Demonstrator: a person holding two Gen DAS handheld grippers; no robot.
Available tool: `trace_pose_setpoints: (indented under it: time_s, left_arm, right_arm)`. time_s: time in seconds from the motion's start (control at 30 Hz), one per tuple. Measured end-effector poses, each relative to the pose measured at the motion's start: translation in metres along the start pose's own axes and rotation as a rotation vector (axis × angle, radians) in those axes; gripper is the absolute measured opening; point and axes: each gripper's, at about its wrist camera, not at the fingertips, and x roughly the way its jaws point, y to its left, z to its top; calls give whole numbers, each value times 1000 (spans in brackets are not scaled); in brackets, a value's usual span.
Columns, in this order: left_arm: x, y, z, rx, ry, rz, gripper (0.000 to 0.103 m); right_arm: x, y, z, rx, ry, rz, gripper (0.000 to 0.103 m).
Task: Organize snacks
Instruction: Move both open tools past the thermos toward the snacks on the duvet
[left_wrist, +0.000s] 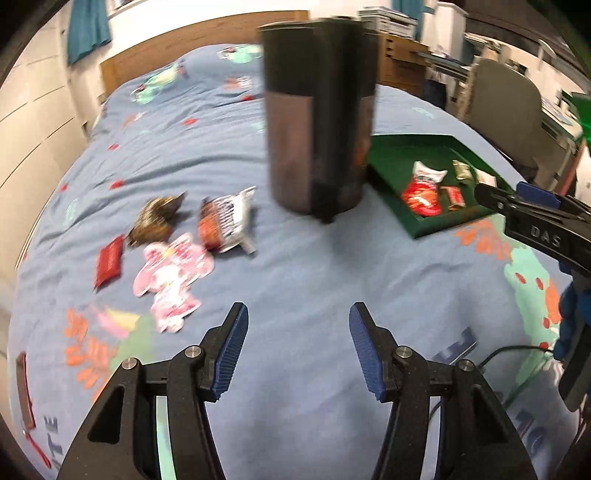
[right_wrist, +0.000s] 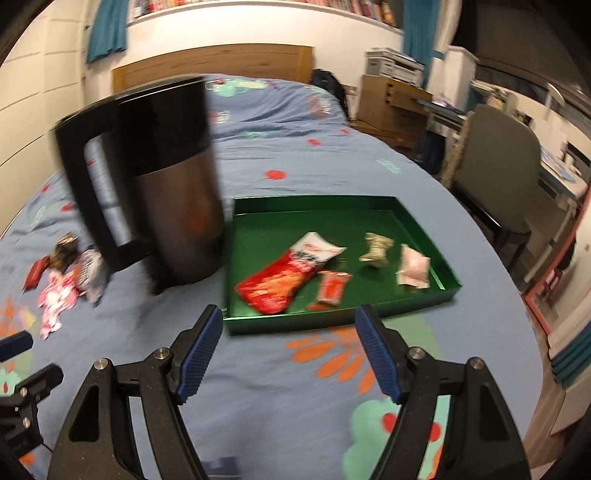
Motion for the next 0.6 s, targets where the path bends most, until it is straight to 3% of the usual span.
trace_pose_setpoints:
  time_s: [0.6]
  left_arm:
    - [6,122,-58,-215,13,95,52]
  right_arm:
    - [-24,129,-13,-107,-23,215,90]
